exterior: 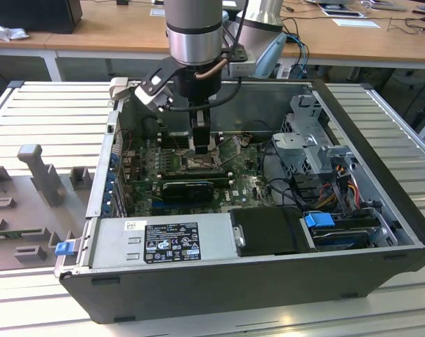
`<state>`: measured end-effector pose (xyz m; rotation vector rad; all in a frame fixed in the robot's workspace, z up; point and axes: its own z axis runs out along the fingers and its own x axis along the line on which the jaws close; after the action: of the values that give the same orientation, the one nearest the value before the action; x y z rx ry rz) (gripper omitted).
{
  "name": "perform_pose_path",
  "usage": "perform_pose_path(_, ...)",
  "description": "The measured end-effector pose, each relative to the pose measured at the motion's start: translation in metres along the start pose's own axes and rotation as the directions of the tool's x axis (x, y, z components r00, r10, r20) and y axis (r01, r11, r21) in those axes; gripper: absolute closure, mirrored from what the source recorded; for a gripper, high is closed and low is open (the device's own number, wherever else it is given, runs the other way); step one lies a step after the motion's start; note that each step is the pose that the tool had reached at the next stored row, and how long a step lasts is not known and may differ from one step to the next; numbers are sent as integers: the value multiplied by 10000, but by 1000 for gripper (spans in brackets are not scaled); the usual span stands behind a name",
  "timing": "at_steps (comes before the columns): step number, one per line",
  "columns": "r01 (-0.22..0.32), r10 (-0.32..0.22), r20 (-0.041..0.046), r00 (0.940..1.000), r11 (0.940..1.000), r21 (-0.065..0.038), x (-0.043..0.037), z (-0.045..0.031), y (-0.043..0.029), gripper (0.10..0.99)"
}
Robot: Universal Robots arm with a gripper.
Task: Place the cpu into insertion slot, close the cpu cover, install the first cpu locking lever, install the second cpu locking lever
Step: 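Place the cpu into insertion slot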
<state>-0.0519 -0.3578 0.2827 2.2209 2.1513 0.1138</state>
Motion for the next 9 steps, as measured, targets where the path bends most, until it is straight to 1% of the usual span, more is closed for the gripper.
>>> perform_pose_path(9,0,0,0,10000,10000,0,-1,36,-8,557)
